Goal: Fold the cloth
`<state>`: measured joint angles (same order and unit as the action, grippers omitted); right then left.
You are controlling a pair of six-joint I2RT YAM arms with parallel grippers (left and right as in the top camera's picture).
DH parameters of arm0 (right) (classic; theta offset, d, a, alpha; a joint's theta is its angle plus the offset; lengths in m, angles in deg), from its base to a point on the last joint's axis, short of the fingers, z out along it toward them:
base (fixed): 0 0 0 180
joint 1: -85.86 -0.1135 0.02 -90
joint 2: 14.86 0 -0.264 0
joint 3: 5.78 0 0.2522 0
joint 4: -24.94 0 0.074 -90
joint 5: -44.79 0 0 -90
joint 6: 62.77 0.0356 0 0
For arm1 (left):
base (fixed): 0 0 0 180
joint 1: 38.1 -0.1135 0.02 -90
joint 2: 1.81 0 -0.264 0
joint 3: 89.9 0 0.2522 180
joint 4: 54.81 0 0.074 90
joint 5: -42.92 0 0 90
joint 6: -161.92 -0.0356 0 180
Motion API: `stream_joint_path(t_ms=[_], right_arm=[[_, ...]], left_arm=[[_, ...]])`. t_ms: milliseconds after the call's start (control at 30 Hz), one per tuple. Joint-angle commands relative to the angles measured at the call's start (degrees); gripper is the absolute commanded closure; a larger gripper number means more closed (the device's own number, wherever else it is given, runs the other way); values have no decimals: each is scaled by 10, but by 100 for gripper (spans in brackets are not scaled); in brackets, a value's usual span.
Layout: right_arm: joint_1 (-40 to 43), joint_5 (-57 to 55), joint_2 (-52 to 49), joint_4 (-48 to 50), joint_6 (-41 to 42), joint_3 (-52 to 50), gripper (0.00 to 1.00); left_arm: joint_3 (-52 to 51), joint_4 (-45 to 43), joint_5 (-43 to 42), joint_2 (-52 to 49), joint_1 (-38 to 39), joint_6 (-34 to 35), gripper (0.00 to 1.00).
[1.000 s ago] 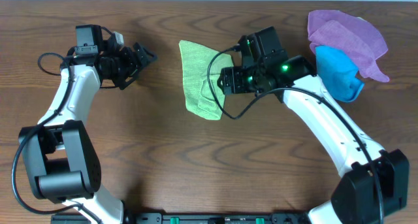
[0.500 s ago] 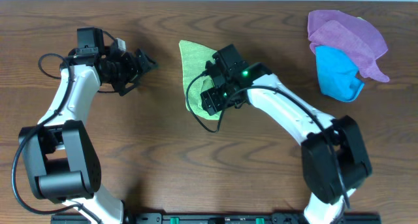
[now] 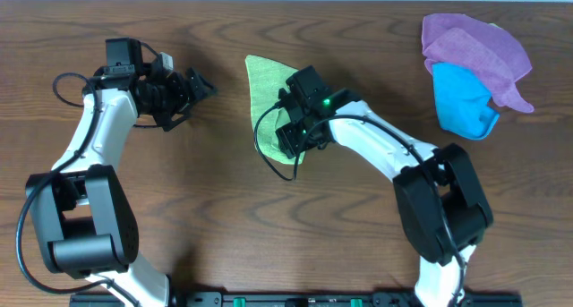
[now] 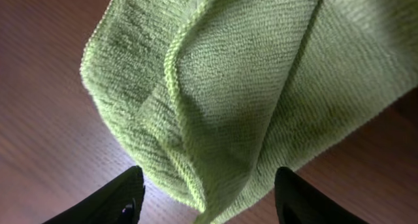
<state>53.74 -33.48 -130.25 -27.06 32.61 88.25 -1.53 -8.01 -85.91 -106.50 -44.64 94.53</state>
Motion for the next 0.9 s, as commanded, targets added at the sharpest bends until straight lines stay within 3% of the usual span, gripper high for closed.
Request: stream_joint_path(t_ms=[0,500,567,700,867], right_arm=[[-5,-8,-6,9,-7,1,41],[-5,-17,-19,31,-7,1,59],[-5,-24,-19,33,-7,1,66],[-5,-25,-19,34,-7,1,99],[-5,-31,0,13,25,2,99]], left_arm=[[5,2,-4,-2,-3,-8,5],[5,2,-4,-2,-3,-14,5],[5,2,-4,-2,-3,-15,5],[5,2,-4,-2,-3,-14,5],[5,16,-4,-2,-3,-14,5]])
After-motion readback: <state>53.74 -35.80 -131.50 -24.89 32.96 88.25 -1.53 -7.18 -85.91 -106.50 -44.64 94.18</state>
